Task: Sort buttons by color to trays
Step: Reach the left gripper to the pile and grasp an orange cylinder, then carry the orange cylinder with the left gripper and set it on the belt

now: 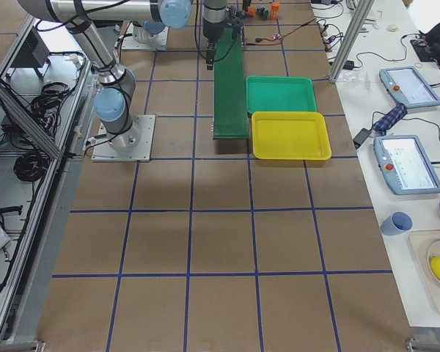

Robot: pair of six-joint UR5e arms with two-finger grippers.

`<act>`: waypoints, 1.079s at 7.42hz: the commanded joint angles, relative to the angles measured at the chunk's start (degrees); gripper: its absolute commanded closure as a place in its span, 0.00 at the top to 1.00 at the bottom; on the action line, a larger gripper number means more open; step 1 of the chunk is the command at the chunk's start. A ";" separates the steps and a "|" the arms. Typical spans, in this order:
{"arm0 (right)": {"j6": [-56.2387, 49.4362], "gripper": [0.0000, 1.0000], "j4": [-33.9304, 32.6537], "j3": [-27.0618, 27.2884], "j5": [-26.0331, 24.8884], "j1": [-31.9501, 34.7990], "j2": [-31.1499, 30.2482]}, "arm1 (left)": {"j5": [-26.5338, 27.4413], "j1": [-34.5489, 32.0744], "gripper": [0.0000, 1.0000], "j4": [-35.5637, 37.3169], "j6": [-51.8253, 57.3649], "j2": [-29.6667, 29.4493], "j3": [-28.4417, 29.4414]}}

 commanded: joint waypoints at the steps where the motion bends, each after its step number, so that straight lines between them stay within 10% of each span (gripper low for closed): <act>1: 0.00 1.00 -0.16 0.11 0.03 0.00 -0.23 | -0.45 -0.81 0.00 -1.29 -0.42 2.83 -0.15; 8: 0.97 1.00 0.19 -1.11 0.04 0.09 -1.10 | 0.68 -22.50 0.00 -7.91 34.66 21.65 -14.72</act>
